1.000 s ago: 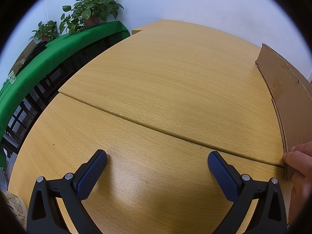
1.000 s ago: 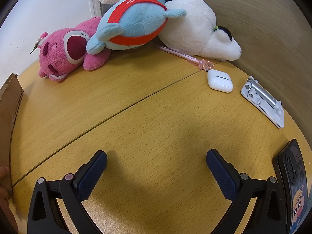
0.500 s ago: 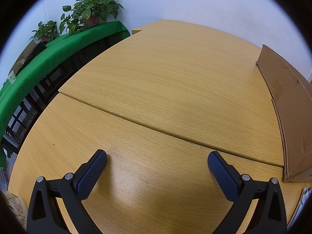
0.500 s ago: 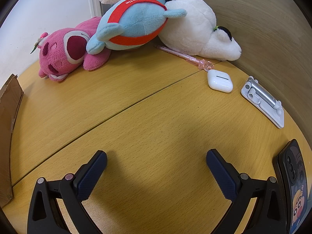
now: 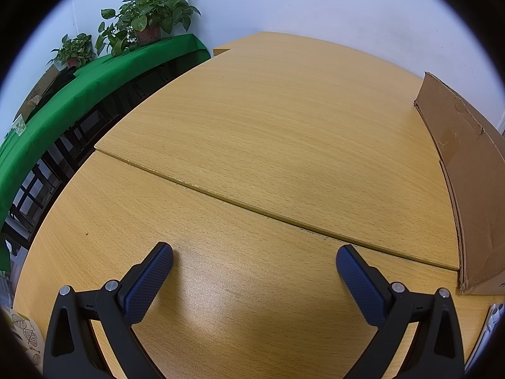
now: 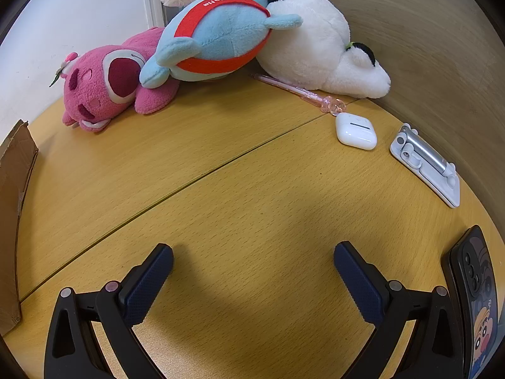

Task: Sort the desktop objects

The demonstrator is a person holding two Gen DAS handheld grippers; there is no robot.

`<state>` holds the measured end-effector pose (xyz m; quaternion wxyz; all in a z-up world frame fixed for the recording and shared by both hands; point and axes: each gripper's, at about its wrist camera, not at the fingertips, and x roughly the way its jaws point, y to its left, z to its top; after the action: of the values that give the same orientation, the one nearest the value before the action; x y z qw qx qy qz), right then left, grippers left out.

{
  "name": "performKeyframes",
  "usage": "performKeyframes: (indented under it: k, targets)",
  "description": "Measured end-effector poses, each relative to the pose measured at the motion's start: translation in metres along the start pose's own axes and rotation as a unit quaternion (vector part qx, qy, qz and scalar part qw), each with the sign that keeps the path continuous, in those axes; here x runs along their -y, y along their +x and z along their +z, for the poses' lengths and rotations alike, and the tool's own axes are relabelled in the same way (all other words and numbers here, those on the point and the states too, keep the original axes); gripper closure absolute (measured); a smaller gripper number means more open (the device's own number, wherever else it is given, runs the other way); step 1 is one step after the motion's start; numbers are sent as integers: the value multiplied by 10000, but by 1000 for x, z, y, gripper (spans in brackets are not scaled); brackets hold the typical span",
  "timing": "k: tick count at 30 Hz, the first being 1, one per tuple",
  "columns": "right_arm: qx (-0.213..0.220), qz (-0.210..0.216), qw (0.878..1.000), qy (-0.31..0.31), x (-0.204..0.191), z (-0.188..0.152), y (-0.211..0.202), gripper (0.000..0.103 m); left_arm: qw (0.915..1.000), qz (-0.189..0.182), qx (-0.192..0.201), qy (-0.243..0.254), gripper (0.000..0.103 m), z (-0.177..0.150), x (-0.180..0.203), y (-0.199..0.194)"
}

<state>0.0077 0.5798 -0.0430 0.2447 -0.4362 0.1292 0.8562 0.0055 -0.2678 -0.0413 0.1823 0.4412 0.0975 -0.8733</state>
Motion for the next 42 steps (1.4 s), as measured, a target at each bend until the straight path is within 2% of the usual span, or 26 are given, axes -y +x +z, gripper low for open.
performKeyframes:
  k: [8, 10, 12, 14, 16, 18, 20, 23, 25, 26, 30, 32, 33, 36, 38, 40, 42]
  targets:
    - [-2, 25, 10000, -42, 0, -1, -1, 0, 10000, -1, 2, 15, 0, -6, 5, -4]
    - [-165, 154, 9995, -235, 0, -2, -3, 0, 10000, -34, -49, 49, 0, -14, 7, -11]
    - [-323, 99, 9991, -238, 3, -4, -8, 1, 9998, -69, -77, 190, 0, -26, 13, -23]
    - [29, 273, 9995, -142, 13, -8, -34, 1, 9990, -152, 66, 404, 0, -36, 21, -50]
    - [502, 508, 9969, -315, 16, -10, -75, 0, 9980, -287, 323, 461, 0, -42, 29, -86]
    - [862, 704, 9917, -650, 11, -12, -111, 0, 9943, -654, 635, 558, 0, -47, 45, -133]
    - [1286, 1077, 9796, -1105, 0, -18, -155, 0, 9878, -1041, 850, 782, 0, -53, 67, -176]
    - [1962, 1710, 9537, -1510, -18, -36, -228, 0, 9792, -1324, 1046, 1126, 0, -67, 101, -224]
    - [2152, 2168, 9355, -1779, -36, -54, -268, 0, 9764, -1499, 996, 1195, 0, -79, 118, -241]
    - [2113, 2343, 9301, -1879, -45, -59, -277, 0, 9743, -1667, 892, 1228, 0, -88, 126, -245]
    - [1486, 3387, 9025, -2206, -80, -97, -300, 0, 9682, -2108, 455, 1269, 0, -118, 146, -244]
    - [969, 3987, 8818, -2324, -99, -120, -295, 0, 9666, -2165, 337, 1326, 0, -130, 154, -237]
    - [798, 4143, 8742, -2404, -108, -129, -294, 0, 9663, -2178, 288, 1341, 0, -136, 157, -233]
    - [371, 4323, 8576, -2760, -141, -159, -286, 0, 9622, -2408, 1, 1275, 1, -144, 160, -219]
    - [-13, 4598, 8326, -3087, -168, -186, -286, 0, 9583, -2578, -144, 1223, 1, -149, 166, -208]
    - [-239, 4701, 8153, -3371, -188, -212, -289, 0, 9586, -2593, -309, 1138, 4, -147, 166, -197]
    - [-499, 4809, 7979, -3599, -209, -235, -289, 0, 9535, -2833, -437, 935, 5, -147, 163, -190]
